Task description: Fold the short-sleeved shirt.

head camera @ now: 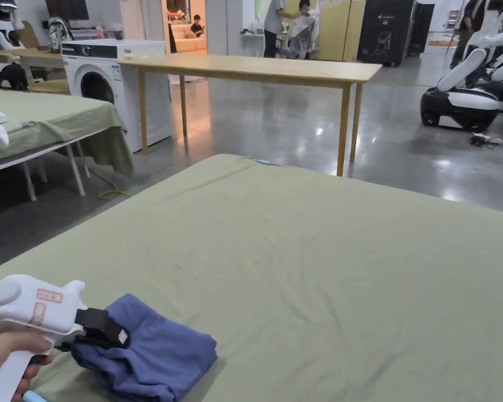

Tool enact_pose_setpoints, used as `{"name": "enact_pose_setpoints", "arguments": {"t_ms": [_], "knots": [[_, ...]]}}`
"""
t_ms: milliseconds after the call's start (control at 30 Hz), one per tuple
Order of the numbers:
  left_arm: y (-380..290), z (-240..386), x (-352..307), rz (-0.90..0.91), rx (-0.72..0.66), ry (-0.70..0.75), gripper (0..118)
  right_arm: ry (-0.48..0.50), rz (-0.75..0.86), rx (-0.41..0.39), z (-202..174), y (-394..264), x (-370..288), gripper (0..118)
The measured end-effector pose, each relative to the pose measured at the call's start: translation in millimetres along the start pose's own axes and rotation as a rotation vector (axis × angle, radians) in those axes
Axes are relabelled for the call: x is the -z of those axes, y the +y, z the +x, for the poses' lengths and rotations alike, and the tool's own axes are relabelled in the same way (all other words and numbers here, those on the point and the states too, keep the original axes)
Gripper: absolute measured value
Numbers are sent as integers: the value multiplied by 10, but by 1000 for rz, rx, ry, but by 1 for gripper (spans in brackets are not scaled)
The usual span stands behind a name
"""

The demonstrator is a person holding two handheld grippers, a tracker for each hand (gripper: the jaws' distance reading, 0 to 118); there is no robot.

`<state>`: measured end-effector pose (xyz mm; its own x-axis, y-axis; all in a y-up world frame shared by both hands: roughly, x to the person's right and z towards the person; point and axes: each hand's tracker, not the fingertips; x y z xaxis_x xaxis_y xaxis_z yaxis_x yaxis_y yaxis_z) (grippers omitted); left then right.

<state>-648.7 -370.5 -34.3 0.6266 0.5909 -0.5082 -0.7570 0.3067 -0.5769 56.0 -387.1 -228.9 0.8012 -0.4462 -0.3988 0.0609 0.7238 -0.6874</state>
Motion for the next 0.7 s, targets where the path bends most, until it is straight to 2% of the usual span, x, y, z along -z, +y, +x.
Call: {"name": "enact_pose_setpoints", "arguments": {"t_ms": [33, 67, 100, 133, 167, 233, 300, 400, 433, 500, 533, 600, 633, 667, 700], "knots": [[-28, 13, 20, 4, 0, -3, 26, -2, -1, -5, 16, 4, 11, 9], [-80, 26, 23, 17, 2, -27, 47, -3, -1, -9, 22, 9, 16, 9], [-154, 113, -12, 37, -7, -55, 86, -3, -1, -8, 24, 16, 15, 9], [-196, 130, -48, 71, -32, -70, 114, -2, 1, -3, 23, 29, 7, 9], [-235, 129, -129, 68, -38, -88, 118, 2, 4, 0, 18, 54, -23, 9], [-171, 71, -362, 146, -73, -101, 116, 9, 17, -9, 10, 83, -83, 9], [-195, 134, -588, 162, -53, 0, 116, 17, 30, -18, 30, 112, -153, 9], [-142, 108, -826, 253, 17, 62, 116, 27, 52, -21, 69, 141, -264, 9], [-201, 275, -878, 299, 51, 92, 116, 28, 60, -22, 84, 158, -313, 9], [-272, 564, -906, 349, 143, 123, 106, 24, 85, -24, 117, 210, -408, 9], [-361, 796, -884, 394, 193, 117, 92, 17, 100, -29, 134, 259, -467, 9], [-582, 1289, -742, 435, 287, 160, 36, -13, 135, -61, 177, 382, -586, 9], [-820, 1657, -591, 491, 369, 242, 15, -49, 166, -86, 183, 478, -676, 9], [-976, 1891, -471, 546, 440, 303, 12, -54, 191, -101, 191, 564, -754, 9], [-1135, 2138, -347, 592, 483, 303, 12, -52, 221, -124, 191, 672, -860, 9]]}}
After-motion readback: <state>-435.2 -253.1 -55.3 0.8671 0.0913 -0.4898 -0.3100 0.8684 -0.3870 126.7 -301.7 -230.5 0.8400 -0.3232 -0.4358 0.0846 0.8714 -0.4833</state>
